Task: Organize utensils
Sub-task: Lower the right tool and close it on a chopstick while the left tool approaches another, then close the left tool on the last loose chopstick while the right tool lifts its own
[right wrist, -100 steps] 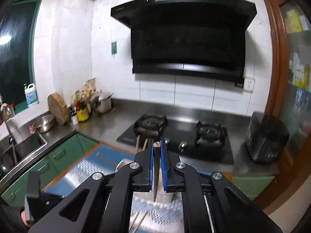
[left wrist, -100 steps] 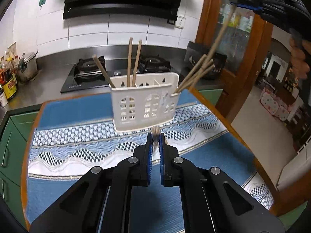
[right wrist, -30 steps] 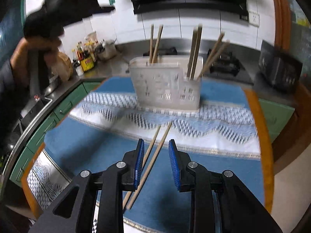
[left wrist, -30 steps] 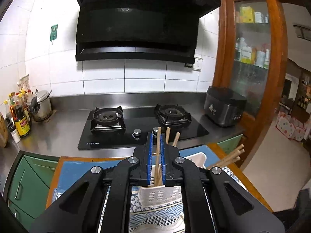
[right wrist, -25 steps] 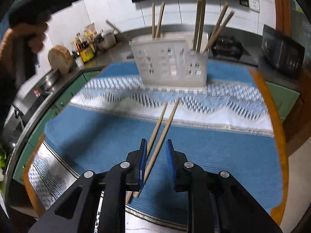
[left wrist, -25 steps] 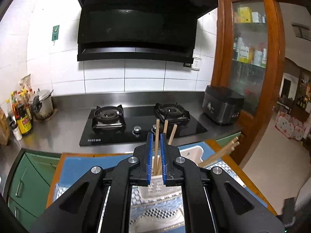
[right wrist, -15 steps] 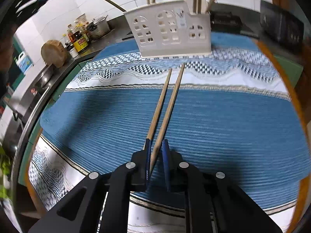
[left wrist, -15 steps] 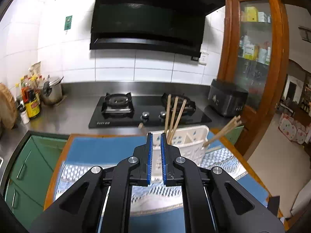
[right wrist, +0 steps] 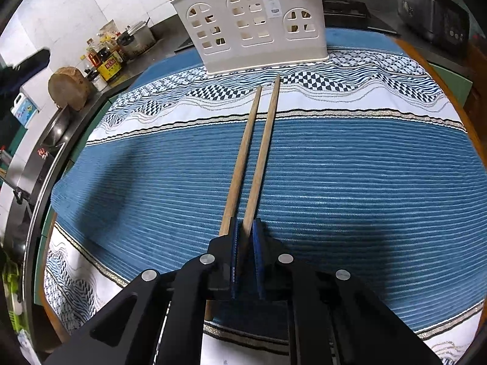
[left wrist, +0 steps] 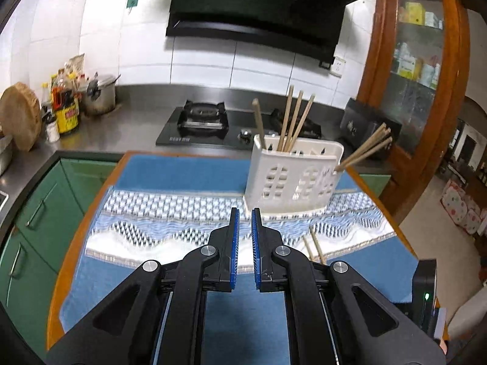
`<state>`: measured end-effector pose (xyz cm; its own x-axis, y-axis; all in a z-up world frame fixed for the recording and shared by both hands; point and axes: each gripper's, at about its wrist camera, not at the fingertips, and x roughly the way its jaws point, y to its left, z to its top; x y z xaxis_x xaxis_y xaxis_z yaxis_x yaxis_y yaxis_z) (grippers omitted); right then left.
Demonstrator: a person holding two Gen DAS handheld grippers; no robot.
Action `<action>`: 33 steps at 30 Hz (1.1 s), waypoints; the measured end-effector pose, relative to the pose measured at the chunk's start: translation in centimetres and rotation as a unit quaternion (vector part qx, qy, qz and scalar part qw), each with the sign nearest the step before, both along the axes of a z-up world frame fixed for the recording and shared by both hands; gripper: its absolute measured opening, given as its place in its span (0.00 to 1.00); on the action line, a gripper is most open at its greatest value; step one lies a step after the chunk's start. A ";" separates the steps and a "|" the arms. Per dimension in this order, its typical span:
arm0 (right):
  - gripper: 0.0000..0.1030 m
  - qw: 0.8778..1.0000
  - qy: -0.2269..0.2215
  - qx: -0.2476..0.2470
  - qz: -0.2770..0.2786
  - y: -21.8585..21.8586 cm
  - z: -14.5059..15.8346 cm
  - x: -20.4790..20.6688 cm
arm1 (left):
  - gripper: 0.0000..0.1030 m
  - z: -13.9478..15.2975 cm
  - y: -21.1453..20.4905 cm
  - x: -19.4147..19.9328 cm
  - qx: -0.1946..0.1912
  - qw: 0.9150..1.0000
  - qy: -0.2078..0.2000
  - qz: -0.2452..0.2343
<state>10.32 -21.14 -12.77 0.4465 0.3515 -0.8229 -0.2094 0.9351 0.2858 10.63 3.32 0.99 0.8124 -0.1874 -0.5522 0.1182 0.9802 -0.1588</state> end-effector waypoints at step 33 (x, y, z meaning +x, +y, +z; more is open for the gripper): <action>0.06 0.994 -0.088 -0.040 -0.046 -6.8 4.6 -4.5 | 0.19 -12.9 -13.2 -3.1 -0.045 0.976 0.179 -0.113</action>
